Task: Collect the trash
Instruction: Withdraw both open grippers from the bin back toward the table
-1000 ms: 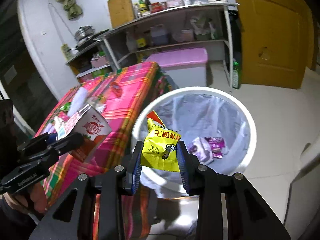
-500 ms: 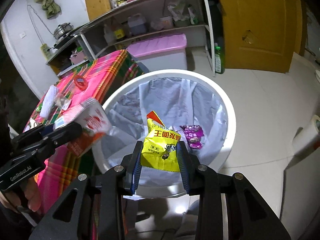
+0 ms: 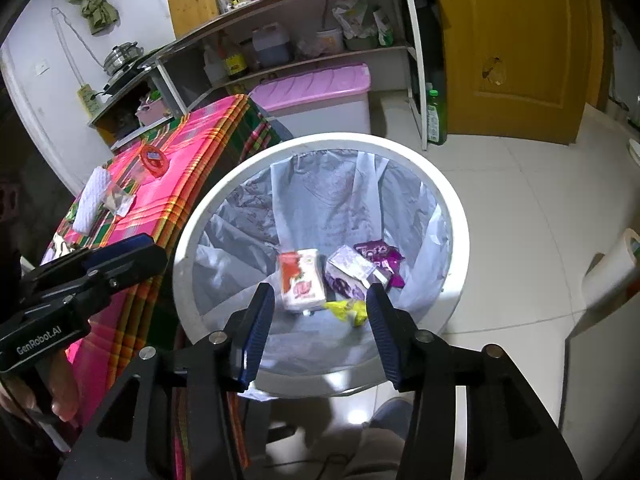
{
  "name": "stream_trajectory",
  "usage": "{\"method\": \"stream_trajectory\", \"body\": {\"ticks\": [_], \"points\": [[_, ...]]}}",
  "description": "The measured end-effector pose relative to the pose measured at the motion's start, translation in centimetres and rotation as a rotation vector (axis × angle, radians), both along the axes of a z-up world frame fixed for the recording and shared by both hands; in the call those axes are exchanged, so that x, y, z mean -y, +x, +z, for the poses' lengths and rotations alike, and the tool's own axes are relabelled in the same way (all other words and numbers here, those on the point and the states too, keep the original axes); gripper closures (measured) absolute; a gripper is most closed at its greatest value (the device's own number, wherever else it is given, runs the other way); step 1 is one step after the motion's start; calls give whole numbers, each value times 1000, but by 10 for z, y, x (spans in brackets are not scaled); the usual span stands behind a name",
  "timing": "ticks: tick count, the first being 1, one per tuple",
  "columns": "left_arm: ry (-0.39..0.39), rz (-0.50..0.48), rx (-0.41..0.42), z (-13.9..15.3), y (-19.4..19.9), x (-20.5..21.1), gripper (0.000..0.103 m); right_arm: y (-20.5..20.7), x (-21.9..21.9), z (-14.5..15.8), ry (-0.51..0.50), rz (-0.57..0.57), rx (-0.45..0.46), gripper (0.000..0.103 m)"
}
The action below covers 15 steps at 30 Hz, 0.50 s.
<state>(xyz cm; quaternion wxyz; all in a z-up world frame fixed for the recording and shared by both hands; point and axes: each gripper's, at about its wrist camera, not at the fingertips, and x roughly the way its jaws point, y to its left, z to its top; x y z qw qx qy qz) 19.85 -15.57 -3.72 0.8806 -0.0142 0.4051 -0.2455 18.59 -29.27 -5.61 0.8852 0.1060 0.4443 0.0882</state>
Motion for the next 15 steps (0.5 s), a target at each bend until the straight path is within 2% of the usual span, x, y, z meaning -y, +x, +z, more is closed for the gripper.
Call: {"method": "stream_trajectory", "body": {"ticks": [6, 15], "points": [[-31, 26, 27, 12, -11, -14, 68, -11, -7, 21, -1, 13, 58, 54], [-36, 90, 89, 31, -44, -46, 68, -31, -33, 50, 17, 74, 149, 54]]}}
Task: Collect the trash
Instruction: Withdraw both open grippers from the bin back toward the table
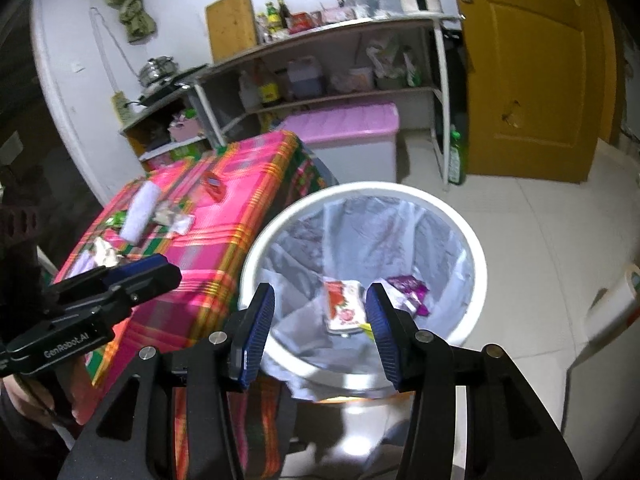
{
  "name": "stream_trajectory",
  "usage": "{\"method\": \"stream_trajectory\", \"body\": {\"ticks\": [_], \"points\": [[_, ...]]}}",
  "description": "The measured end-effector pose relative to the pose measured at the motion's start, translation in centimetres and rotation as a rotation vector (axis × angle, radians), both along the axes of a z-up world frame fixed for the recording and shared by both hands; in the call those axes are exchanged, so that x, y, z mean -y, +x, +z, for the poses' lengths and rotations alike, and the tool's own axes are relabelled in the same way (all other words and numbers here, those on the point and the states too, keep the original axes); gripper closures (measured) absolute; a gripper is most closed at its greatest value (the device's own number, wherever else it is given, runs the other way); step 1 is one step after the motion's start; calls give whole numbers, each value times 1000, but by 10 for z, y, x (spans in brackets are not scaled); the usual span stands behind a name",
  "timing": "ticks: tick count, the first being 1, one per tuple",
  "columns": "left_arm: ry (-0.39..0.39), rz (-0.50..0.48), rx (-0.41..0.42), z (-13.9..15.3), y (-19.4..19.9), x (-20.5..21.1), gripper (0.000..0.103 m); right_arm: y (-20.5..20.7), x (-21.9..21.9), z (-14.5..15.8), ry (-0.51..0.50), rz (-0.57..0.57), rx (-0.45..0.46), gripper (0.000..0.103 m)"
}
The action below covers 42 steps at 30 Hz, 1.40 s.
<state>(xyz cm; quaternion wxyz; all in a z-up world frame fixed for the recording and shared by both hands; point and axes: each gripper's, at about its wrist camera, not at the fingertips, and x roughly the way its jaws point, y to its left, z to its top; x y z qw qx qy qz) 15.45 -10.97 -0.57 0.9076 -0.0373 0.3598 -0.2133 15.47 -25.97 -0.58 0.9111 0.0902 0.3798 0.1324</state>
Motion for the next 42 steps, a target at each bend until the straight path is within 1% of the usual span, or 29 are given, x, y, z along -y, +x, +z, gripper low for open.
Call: {"method": "stream_trajectory", "body": {"ticks": [10, 15, 21, 25, 30, 35, 42], "points": [[2, 77, 45, 15, -35, -39, 68, -13, -41, 14, 14, 115, 33, 54], [8, 110, 54, 16, -49, -57, 68, -16, -61, 14, 16, 184, 38, 54], [17, 166, 59, 14, -64, -81, 68, -15, -78, 14, 20, 226, 35, 54], [19, 201, 62, 14, -70, -96, 68, -14, -87, 13, 19, 255, 33, 54], [22, 247, 59, 13, -75, -116, 68, -15, -100, 16, -14, 292, 74, 54], [21, 297, 58, 13, -76, -136, 68, -10, -116, 19, -35, 341, 79, 54], [20, 365, 55, 11, -78, -163, 68, 4, -145, 13, -68, 412, 48, 54]]}}
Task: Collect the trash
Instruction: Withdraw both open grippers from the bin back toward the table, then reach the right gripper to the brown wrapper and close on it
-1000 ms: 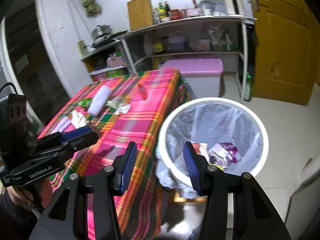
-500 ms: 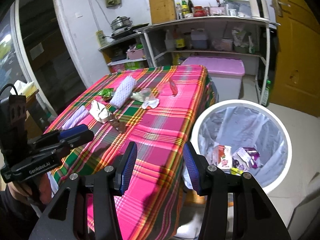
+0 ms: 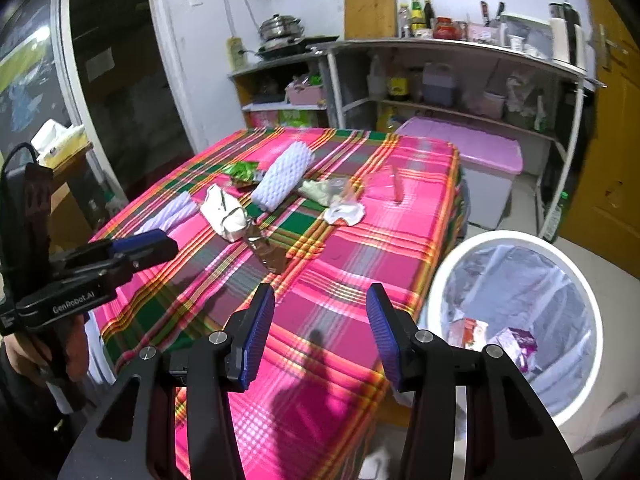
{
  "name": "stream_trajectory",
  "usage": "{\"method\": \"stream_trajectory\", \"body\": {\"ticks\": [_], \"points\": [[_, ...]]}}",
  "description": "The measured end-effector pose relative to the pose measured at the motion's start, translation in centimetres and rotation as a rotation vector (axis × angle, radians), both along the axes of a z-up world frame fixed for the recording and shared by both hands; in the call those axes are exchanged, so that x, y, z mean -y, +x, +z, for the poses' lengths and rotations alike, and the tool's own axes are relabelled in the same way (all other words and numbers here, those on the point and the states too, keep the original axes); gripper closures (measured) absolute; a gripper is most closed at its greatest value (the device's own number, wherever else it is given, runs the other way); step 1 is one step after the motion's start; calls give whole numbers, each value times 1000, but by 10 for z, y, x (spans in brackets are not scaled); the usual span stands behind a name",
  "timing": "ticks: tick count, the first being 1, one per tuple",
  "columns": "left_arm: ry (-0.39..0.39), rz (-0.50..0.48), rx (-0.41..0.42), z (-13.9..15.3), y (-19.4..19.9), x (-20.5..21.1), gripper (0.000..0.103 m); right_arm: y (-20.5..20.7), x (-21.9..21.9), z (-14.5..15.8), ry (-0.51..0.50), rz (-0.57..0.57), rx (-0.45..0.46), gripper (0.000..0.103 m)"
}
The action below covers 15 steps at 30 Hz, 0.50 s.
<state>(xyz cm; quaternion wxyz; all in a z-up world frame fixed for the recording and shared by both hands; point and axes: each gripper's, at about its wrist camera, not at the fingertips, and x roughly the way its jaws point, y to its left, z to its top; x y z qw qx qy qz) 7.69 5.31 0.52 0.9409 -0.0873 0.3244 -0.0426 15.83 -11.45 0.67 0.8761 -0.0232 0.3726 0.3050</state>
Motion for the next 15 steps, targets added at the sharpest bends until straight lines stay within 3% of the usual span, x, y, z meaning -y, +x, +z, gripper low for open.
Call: {"method": "stream_trajectory", "body": {"ticks": [15], "points": [[-15, 65, -33, -13, 8, -33, 68, 34, -63, -21, -87, 152, -31, 54]]}}
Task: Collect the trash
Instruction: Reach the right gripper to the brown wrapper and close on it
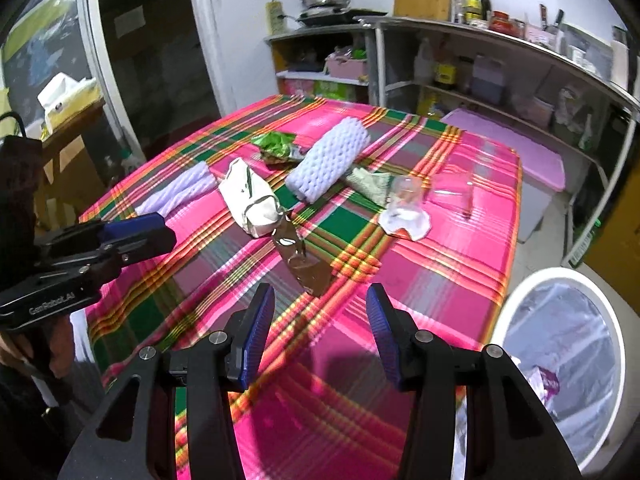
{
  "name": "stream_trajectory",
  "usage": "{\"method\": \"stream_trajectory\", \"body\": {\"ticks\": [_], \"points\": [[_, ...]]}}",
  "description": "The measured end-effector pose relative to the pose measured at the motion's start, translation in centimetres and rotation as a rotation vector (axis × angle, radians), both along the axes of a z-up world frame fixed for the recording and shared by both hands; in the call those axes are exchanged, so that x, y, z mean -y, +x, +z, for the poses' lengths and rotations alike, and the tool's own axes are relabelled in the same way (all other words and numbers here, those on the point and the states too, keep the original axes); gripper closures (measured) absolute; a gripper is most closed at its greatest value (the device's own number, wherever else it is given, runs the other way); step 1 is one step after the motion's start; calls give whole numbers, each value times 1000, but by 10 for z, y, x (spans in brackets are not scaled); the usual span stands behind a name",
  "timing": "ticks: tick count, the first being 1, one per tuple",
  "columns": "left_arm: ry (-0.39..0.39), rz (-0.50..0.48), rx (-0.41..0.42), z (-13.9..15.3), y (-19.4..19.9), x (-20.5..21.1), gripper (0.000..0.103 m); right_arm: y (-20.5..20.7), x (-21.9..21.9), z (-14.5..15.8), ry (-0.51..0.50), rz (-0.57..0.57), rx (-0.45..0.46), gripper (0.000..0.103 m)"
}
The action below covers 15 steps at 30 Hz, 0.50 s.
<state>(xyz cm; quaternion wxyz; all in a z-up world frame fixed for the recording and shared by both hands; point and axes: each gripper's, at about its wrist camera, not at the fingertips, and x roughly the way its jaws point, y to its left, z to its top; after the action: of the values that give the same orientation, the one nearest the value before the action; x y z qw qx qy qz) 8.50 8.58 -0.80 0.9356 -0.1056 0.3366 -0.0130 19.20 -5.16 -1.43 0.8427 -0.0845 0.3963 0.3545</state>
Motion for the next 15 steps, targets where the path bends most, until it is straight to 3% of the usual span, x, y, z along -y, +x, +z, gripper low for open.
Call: {"method": "stream_trajectory", "body": {"ticks": [4, 15], "points": [[-17, 12, -4, -3, 3, -7, 63, 9, -13, -9, -25, 33, -14, 54], [-41, 42, -20, -11, 8, -22, 62, 27, -45, -26, -81, 93, -25, 54]]}}
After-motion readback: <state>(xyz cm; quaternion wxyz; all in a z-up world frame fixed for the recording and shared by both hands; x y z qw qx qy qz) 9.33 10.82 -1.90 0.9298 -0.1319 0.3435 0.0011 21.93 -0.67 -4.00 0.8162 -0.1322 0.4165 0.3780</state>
